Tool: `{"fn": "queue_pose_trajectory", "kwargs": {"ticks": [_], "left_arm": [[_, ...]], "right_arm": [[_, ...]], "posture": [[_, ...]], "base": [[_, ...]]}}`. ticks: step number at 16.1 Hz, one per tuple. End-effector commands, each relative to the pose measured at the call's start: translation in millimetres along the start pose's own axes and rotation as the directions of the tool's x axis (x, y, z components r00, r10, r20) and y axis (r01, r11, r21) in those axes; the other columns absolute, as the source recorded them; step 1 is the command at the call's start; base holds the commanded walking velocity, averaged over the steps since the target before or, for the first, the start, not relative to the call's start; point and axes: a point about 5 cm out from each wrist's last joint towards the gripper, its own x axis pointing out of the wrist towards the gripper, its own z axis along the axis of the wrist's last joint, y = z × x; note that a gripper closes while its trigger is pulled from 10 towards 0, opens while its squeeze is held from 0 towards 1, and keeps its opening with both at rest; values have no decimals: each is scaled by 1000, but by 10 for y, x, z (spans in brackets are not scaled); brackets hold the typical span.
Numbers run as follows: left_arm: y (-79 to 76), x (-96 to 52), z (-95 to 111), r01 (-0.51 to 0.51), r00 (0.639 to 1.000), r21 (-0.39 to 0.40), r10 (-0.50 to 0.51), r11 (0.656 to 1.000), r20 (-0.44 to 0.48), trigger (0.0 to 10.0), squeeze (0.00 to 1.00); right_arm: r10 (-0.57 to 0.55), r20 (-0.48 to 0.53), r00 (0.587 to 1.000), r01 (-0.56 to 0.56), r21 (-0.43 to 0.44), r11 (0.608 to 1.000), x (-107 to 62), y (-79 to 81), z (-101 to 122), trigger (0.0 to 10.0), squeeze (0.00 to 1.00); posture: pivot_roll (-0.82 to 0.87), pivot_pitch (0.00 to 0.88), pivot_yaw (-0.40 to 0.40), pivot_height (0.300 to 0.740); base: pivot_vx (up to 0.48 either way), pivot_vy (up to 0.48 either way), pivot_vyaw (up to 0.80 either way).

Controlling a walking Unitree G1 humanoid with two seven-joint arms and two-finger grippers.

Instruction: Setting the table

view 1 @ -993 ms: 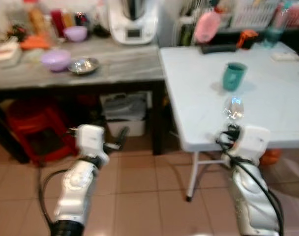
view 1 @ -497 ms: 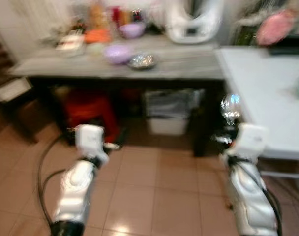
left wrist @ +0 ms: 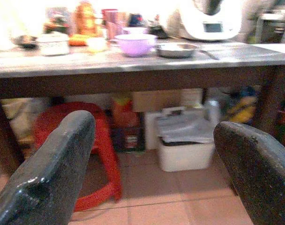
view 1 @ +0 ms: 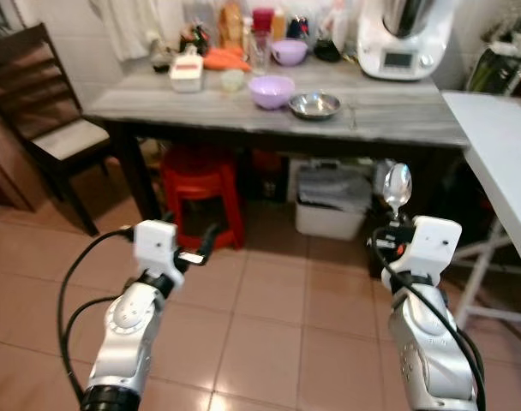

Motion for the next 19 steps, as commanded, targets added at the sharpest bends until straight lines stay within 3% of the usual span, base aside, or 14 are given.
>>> {"fn": "queue_pose_trajectory", "kwargs": {"ticks": [1,8,13,19], "left_arm": [[0,8,55,14,1000,12,-14,1000,24,10000,0],[-28,-15,52,33,999,5,-33,999,26,10000,0],[-13,-85,35,21,999,14,-21,1000,25,10000,0],[-129,-149,-19,47,999,-10,-47,999,11,10000,0]], "right_arm": [[-11,25,1000,11,-3,1000,5,-33,46,10000,0],[-14,21,1000,13,6,1000,-14,-32,29,10000,0],[7,16,1000,-7,-24,1000,-72,-118,-3,10000,0],[18,8,1000,-18,-30,999,-116,-119,-31,10000,0]], "posture": [[10,0,16,740],[9,0,18,740],[9,0,20,740],[9,0,20,740]], "base": [[281,0,0],[378,0,0],[449,0,0],[480,0,-238]]}}
